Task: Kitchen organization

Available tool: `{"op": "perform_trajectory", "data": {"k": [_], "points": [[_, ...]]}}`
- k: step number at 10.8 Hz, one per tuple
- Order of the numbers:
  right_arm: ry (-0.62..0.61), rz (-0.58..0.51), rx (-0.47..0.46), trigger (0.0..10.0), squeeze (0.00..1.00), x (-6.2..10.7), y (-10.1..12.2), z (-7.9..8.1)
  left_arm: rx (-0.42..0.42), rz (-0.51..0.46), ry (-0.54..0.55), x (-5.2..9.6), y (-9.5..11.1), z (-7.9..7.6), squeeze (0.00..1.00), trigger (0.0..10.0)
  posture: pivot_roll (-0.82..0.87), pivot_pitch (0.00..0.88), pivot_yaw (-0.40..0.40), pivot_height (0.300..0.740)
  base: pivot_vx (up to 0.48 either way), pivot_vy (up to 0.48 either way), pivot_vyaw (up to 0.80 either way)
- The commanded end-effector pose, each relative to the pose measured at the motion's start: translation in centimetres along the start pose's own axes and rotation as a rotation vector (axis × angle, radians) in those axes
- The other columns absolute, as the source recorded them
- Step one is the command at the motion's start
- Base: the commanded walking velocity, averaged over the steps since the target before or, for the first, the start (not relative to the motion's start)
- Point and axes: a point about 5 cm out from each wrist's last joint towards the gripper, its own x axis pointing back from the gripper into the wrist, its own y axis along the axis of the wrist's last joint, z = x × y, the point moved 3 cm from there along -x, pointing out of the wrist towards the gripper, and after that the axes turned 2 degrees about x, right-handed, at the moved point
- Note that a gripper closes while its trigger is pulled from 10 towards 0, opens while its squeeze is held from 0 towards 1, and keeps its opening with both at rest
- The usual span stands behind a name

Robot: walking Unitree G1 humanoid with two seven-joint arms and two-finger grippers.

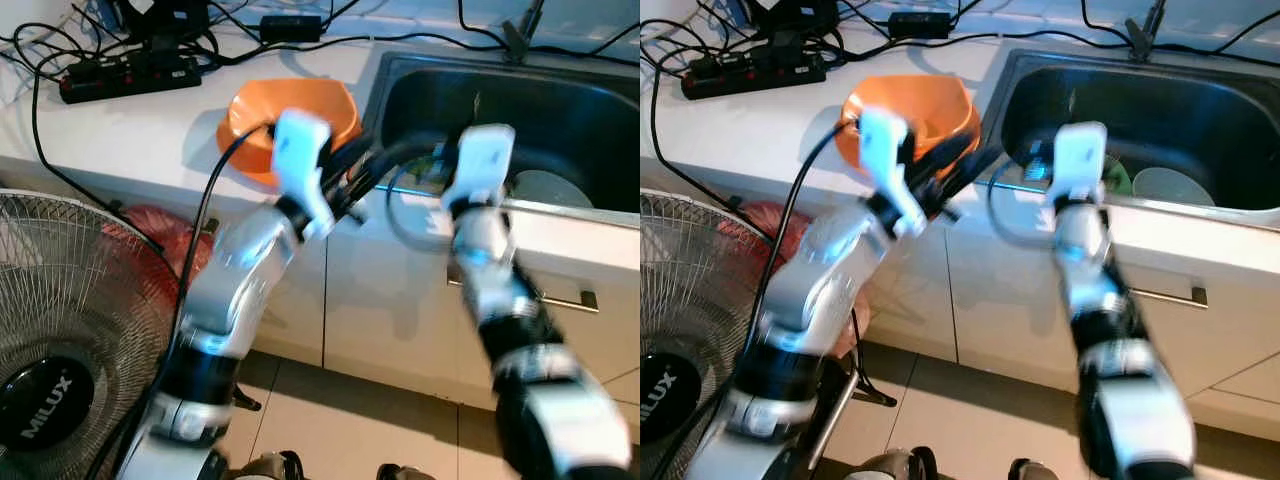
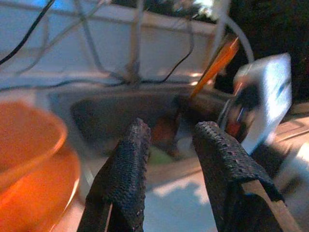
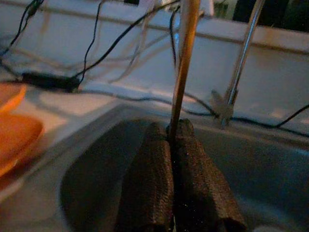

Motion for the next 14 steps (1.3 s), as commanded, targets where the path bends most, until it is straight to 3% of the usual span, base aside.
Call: {"op": "perform_trajectory", "data": {"k": [1, 4, 5, 9, 10, 12, 14], "points": [[0.015, -0.005, 0.015, 10.0, 0.00, -0.4, 0.2, 0.3, -0.023, -0.004, 0.024, 0.5, 0.0, 0.3, 0.00, 10.0, 0.05, 0.118, 0.066, 0.740, 0.000, 0.000, 0.00], [0.029, 0.034, 0.044, 10.0, 0.04, -1.4, -0.1, 0.0, -0.021, 0.014, 0.069, 1.7, -0.6, 0.8, 0.00, 10.0, 0.07, 0.121, 0.056, 0.740, 0.000, 0.000, 0.00], [0.030, 0.085, 0.033, 10.0, 1.00, -1.4, -1.0, -0.2, -0.028, 0.017, 0.075, 1.8, -0.6, 0.7, 0.00, 10.0, 0.08, 0.122, 0.051, 0.740, 0.000, 0.000, 0.00], [0.044, 0.123, 0.036, 10.0, 0.98, -1.0, -2.1, 0.2, -0.034, 0.012, 0.079, 1.8, -0.3, 0.6, 0.00, 10.0, 0.09, 0.121, 0.049, 0.740, 0.000, 0.000, 0.00], [0.047, 0.119, 0.035, 10.0, 0.00, -1.1, -1.9, 0.3, -0.037, 0.010, 0.080, 1.8, -0.3, 0.6, 0.00, 10.0, 0.09, 0.123, 0.048, 0.740, 0.000, 0.000, 0.00], [0.047, 0.099, 0.021, 10.0, 0.00, -1.1, -1.7, 0.2, -0.049, 0.010, 0.105, 1.7, -0.3, 1.0, 0.00, 10.0, 0.08, 0.128, 0.048, 0.740, 0.000, 0.000, 0.00], [0.018, -0.001, -0.014, 10.0, 0.00, -1.5, 0.1, -0.9, -0.143, 0.020, 0.158, 1.3, -0.5, 1.6, 0.00, 10.0, 0.06, 0.136, 0.045, 0.740, 0.000, 0.000, 0.00]]}}
